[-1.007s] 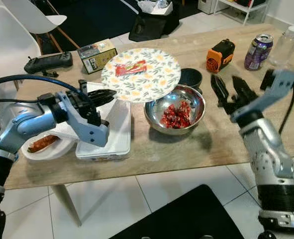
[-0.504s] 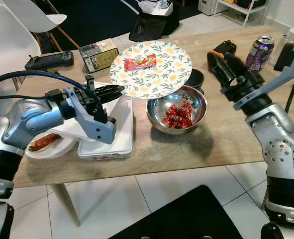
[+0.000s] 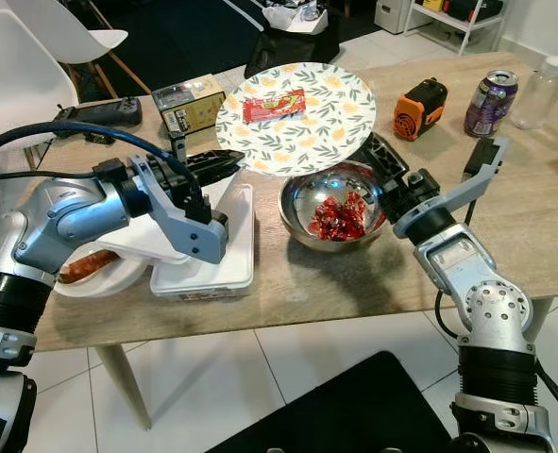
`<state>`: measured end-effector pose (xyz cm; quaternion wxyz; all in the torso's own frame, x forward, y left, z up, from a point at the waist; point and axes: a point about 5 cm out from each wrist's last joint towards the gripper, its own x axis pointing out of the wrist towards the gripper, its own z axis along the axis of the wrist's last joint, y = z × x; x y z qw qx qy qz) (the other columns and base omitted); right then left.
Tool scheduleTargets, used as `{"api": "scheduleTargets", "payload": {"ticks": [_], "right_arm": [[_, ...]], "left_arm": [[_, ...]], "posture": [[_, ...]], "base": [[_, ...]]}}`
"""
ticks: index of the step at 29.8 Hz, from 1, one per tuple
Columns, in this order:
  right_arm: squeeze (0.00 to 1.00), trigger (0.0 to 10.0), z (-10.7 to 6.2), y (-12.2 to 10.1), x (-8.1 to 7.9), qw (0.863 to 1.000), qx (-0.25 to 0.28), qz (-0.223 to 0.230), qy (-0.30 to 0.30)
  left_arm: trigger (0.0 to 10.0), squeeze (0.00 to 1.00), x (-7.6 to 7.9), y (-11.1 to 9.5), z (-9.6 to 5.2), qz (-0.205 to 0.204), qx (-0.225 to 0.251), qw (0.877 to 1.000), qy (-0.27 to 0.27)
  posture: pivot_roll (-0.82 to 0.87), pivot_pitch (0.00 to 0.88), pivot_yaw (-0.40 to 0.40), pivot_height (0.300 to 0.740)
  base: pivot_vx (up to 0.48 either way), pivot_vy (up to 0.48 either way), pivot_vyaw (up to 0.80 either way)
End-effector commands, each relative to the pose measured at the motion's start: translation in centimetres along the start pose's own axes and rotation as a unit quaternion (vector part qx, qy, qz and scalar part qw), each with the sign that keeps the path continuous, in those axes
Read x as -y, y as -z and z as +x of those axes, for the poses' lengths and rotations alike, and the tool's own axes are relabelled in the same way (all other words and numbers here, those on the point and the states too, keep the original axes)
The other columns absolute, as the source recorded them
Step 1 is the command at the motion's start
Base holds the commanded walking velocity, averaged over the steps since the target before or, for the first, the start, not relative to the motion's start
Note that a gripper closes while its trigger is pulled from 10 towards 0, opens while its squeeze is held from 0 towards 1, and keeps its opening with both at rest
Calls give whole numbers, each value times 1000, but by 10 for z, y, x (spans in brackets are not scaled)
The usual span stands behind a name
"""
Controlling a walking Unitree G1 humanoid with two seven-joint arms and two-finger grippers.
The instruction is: Restocking fridge
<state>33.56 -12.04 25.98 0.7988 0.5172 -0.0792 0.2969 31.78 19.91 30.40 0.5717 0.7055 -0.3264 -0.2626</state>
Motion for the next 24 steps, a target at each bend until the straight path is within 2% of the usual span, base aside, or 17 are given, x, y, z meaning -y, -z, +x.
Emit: {"api": "scheduleTargets", "payload": {"ticks": [1, 11, 16, 24], "right_arm": [[0, 10000, 1, -1, -9, 1000, -4, 15, -20], [0, 10000, -6, -7, -13, 999, -1, 27, -31], [0, 10000, -3, 15, -15, 997, -36, 65, -37], [0, 10000, 3, 34, -11, 994, -62, 90, -18]], "left_arm": [[10000, 0, 3, -2, 4, -5, 7, 1000, -4], [10000, 0, -1, 4, 1, -5, -8, 1000, -11], [10000, 0, 2, -4, 10, -11, 14, 1000, -12], [10000, 0, 7, -18, 19, -20, 49, 999, -9]], "posture": [[63, 152, 47, 737], [62, 157, 45, 737], [63, 156, 45, 737], [63, 156, 44, 737]], "base": [[0, 0, 0], [0, 0, 0], [0, 0, 0], [0, 0, 0]]}}
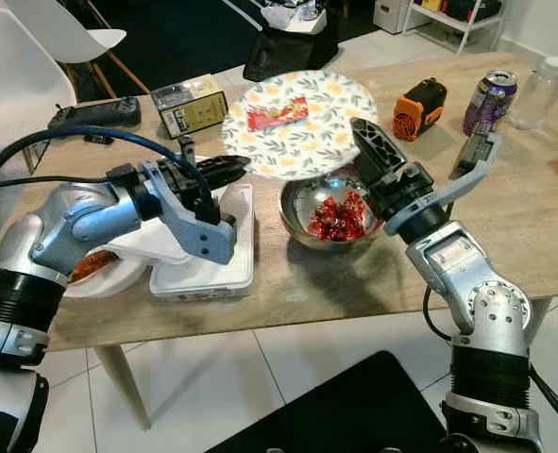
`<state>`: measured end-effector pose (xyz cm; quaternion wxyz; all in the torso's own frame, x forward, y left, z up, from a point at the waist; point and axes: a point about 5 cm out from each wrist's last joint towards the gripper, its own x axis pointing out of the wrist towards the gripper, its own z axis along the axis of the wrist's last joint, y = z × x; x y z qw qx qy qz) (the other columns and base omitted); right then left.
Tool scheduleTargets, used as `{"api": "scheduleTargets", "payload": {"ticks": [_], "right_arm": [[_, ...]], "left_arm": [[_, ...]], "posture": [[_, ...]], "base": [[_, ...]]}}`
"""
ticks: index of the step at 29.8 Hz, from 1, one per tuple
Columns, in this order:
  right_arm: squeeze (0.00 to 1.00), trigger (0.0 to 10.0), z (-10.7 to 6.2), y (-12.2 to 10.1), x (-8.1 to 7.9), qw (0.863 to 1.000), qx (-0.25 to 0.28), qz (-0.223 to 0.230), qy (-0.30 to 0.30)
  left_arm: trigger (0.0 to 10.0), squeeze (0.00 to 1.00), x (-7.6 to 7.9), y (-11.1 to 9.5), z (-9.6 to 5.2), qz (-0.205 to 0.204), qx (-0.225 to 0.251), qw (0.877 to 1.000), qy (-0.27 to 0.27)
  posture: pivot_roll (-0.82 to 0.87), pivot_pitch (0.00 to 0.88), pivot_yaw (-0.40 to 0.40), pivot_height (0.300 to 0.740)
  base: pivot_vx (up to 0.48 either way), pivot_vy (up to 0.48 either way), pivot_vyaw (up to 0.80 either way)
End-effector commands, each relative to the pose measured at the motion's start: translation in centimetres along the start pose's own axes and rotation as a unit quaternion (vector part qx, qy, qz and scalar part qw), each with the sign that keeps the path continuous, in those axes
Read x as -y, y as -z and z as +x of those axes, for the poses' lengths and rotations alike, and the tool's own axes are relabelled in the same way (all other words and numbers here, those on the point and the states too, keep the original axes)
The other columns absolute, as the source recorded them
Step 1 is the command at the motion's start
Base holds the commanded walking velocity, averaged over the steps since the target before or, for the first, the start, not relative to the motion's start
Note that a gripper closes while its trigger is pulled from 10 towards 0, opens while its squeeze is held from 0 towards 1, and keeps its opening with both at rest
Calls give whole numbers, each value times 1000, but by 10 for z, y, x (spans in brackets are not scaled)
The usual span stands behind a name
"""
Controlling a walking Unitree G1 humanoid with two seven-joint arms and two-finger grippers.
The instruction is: Restocking fridge
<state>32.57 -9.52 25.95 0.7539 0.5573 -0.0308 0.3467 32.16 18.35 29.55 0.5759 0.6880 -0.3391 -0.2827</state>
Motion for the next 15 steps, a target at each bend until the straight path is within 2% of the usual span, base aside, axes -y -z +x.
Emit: {"api": "scheduleTargets", "payload": {"ticks": [1, 6, 7, 8, 9, 10, 11, 15], "right_arm": [[0, 10000, 3, 11, 3, 1000, -13, 19, 9], [0, 9882, 4, 10, 3, 1000, -12, 19, 10], [0, 4000, 4, 9, 3, 1000, -12, 18, 11], [0, 4000, 3, 9, 3, 1000, -11, 17, 11], [0, 431, 3, 8, 3, 1000, -10, 15, 12], [0, 431, 3, 8, 3, 1000, -10, 15, 12], [0, 0, 3, 7, 4, 1000, -9, 14, 14], [0, 0, 3, 5, 4, 1000, -7, 12, 16]], "left_arm": [[10000, 0, 3, -11, 7, -6, 31, 999, -2], [10000, 0, 9, -16, 8, -13, 41, 999, 4], [10000, 0, 10, -17, 8, -15, 42, 999, 6], [10000, 0, 11, -17, 8, -16, 43, 999, 7], [10000, 0, 12, -17, 8, -17, 43, 999, 10], [10000, 0, 12, -17, 8, -17, 43, 999, 10], [10000, 0, 13, -18, 7, -18, 44, 999, 11], [10000, 0, 15, -18, 6, -19, 43, 999, 13]], "posture": [[62, 156, 45, 737], [60, 157, 45, 737], [59, 155, 45, 737], [59, 155, 45, 737], [59, 155, 44, 737], [59, 155, 44, 737], [61, 155, 43, 737], [61, 154, 42, 737]], "base": [[0, 0, 0], [0, 0, 0], [0, 0, 0], [0, 0, 0], [0, 0, 0], [0, 0, 0], [0, 0, 0], [0, 0, 0]]}}
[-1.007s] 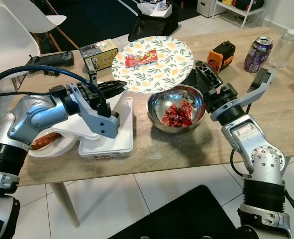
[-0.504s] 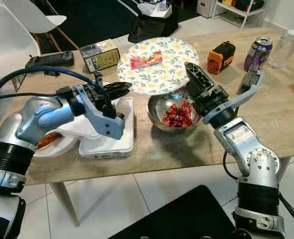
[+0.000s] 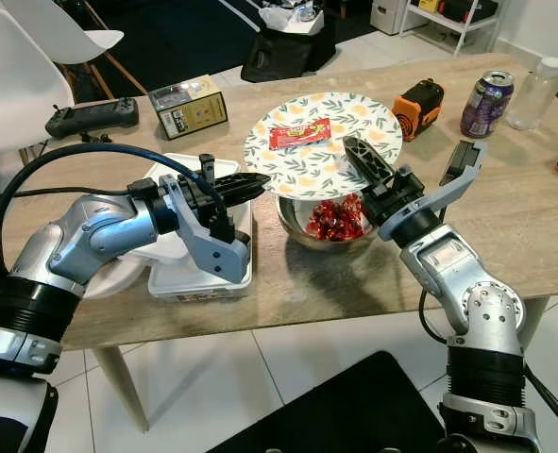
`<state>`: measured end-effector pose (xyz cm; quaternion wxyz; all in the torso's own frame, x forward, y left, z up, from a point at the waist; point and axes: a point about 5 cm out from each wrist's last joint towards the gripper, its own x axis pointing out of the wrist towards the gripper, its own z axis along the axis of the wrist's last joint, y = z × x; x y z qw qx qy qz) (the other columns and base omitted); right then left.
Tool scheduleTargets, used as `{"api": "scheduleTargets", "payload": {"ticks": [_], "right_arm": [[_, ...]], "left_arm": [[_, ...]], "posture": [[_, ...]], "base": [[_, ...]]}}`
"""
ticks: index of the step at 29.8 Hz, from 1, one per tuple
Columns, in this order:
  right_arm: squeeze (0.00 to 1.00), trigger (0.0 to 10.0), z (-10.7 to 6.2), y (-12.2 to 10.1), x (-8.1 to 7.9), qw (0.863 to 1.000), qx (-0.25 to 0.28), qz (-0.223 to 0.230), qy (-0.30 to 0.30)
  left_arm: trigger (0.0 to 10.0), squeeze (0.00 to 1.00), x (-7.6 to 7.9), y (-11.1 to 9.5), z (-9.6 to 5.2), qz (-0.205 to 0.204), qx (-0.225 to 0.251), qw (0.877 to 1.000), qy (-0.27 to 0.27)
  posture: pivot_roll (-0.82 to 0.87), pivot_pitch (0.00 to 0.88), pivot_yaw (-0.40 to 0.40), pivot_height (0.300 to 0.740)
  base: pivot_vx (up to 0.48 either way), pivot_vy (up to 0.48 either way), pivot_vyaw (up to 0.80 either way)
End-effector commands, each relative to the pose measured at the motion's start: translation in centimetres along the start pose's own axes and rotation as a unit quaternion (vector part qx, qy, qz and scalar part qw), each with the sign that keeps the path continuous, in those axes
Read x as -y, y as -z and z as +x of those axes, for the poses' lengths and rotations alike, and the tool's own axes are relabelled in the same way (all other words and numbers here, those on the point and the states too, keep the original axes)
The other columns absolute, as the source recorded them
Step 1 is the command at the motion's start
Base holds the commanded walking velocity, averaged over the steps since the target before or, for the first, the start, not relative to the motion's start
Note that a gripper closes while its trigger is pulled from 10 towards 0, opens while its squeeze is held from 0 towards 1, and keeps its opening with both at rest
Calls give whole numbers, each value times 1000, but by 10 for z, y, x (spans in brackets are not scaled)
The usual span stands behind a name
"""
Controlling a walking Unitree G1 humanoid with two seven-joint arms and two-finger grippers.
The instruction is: Restocking fridge
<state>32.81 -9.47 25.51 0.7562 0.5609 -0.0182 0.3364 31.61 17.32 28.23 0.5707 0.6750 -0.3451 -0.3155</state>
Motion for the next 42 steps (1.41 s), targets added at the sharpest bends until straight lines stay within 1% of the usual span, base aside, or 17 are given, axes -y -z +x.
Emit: {"api": "scheduleTargets", "payload": {"ticks": [1, 11, 12, 13, 14, 15, 16, 23, 24, 26, 29, 32, 35, 38, 40, 41, 42], "right_arm": [[0, 0, 2, 3, 0, 1000, -3, 7, 1], [0, 0, 2, 3, 4, 1000, 0, 9, 14], [0, 3059, 2, 3, 5, 1000, 1, 5, 19], [0, 3059, 2, 3, 5, 1000, 1, 5, 19], [0, 10000, 2, 2, 6, 1000, 3, -2, 25], [0, 10000, 2, 2, 7, 999, 5, -4, 31], [0, 10000, 2, 1, 9, 999, 9, -5, 38], [0, 10000, -1, -4, 23, 996, 24, 0, 90], [0, 10000, -4, -10, 35, 990, 39, 1, 135], [0, 10000, -4, -10, 35, 990, 39, 1, 135], [0, 10000, -16, -29, 63, 969, 95, 18, 227], [0, 10000, -18, -34, 66, 966, 109, 26, 233], [0, 10000, -18, -55, 60, 963, 172, 53, 201], [0, 10000, -18, -59, 56, 964, 182, 59, 187], [0, 10000, -14, -59, 48, 969, 179, 61, 160], [0, 10000, -14, -59, 48, 969, 179, 61, 160], [0, 10000, -13, -59, 44, 971, 175, 63, 148]], "left_arm": [[10000, 0, 4, -5, 1, -6, 11, 1000, 2], [10000, 0, 3, -8, 2, 1, 19, 1000, -4], [10000, 0, 3, -9, 3, -7, 20, 1000, -6], [10000, 0, 3, -9, 3, -7, 20, 1000, -6], [10000, 0, 6, -11, 4, -24, 23, 999, -5], [10000, 31, 7, -13, 5, -45, 26, 999, -7], [10000, 1000, 7, -15, 6, -72, 28, 997, -10], [10000, 1000, 3, -18, 6, -152, 26, 988, -27], [10000, 0, -2, -22, 5, -198, 26, 979, -38], [10000, 0, -2, -22, 5, -198, 26, 979, -38], [10000, 0, -12, -27, 4, -306, 27, 949, -71], [10000, 0, -14, -24, 4, -319, 17, 944, -84], [10000, 0, -21, 12, 0, -373, -98, 905, -182], [10000, 0, -21, 20, -2, -399, -127, 885, -204], [10000, 0, -23, 33, -7, -489, -163, 817, -258], [10000, 0, -23, 33, -7, -489, -163, 817, -258], [10000, 0, -22, 36, -8, -536, -167, 779, -279]], "posture": [[60, 154, 42, 737], [63, 151, 41, 737], [63, 151, 41, 737], [63, 151, 41, 737], [61, 154, 41, 737], [61, 156, 42, 737], [60, 158, 42, 737], [59, 166, 45, 737], [60, 171, 48, 737], [60, 171, 48, 737], [61, 174, 47, 737], [64, 173, 49, 737], [63, 172, 52, 737], [60, 173, 51, 737], [58, 173, 49, 737], [58, 173, 49, 737], [60, 174, 47, 737]], "base": [[0, 0, 0], [0, 0, 0], [0, 0, 0], [0, 0, 0], [0, 0, 0], [0, 0, 0], [0, 0, 0], [0, 0, 0], [0, 0, 0], [0, 0, 0], [0, 0, 0], [0, 0, 0], [0, 0, 0], [0, 0, 0], [0, 0, 0], [0, 0, 0], [0, 0, 0]]}}
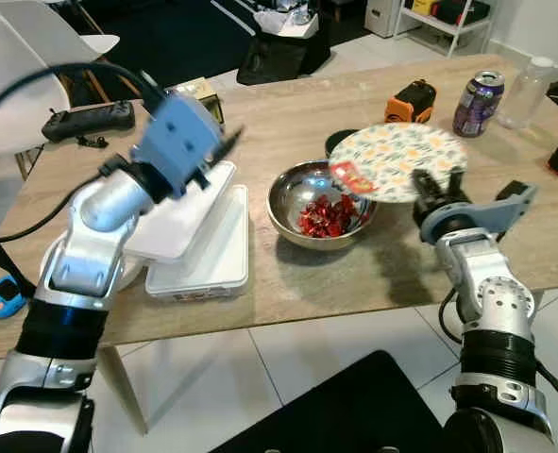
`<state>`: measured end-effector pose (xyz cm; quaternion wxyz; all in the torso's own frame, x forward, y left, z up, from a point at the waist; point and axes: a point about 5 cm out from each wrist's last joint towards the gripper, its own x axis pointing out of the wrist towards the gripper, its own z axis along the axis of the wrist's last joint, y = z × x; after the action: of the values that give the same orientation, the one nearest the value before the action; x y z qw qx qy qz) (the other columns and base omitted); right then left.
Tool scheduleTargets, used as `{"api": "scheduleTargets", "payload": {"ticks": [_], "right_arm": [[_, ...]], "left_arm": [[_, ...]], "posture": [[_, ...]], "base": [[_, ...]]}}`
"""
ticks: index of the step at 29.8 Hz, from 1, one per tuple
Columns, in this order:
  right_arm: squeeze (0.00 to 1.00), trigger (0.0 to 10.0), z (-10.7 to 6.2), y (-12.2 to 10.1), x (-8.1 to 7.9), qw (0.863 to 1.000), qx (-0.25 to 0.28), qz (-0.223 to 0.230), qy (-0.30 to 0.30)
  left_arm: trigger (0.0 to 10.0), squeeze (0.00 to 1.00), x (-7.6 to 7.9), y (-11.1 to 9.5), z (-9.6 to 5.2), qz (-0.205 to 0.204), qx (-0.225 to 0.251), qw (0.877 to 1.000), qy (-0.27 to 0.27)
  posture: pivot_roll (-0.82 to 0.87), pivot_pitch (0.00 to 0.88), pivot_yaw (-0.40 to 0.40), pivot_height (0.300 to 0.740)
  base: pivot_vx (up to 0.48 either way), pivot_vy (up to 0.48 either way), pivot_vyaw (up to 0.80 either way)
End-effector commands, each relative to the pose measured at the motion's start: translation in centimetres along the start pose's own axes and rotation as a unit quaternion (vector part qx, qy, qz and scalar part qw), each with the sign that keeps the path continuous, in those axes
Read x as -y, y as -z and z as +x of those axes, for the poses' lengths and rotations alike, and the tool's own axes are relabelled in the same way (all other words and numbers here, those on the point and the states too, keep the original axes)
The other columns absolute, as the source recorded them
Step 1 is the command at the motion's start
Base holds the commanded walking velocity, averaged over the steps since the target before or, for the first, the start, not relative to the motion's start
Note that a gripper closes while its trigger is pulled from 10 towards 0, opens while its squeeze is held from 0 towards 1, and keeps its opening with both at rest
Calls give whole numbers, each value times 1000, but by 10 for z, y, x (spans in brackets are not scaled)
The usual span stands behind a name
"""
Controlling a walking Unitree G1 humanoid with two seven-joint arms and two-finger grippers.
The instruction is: Restocking fridge
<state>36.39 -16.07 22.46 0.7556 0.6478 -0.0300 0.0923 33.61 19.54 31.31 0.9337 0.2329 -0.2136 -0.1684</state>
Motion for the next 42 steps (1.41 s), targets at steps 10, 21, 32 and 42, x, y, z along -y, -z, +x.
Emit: {"api": "scheduleTargets", "payload": {"ticks": [10, 21, 32, 42], "right_arm": [[0, 10000, -6, 37, -31, 992, -85, 22, -94], [0, 10000, -12, 42, -40, 987, -107, 25, -120], [0, 10000, -17, 58, -45, 982, -129, 62, -125], [0, 10000, -31, 85, -45, 973, -179, 87, -119]], "left_arm": [[10000, 0, 21, -1, 5, -425, -32, 905, 12], [10000, 0, 37, 2, -7, -545, -64, 833, 70], [10000, 0, 37, 1, -5, -635, -27, 771, 37], [10000, 0, 35, -2, 0, -651, -19, 758, 36]], "posture": [[52, 174, 41, 737], [45, 176, 44, 737], [44, 168, 39, 737], [34, 161, 39, 737]], "base": [[0, 0, 0], [0, 0, 0], [0, 0, 0], [0, 0, 0]]}}
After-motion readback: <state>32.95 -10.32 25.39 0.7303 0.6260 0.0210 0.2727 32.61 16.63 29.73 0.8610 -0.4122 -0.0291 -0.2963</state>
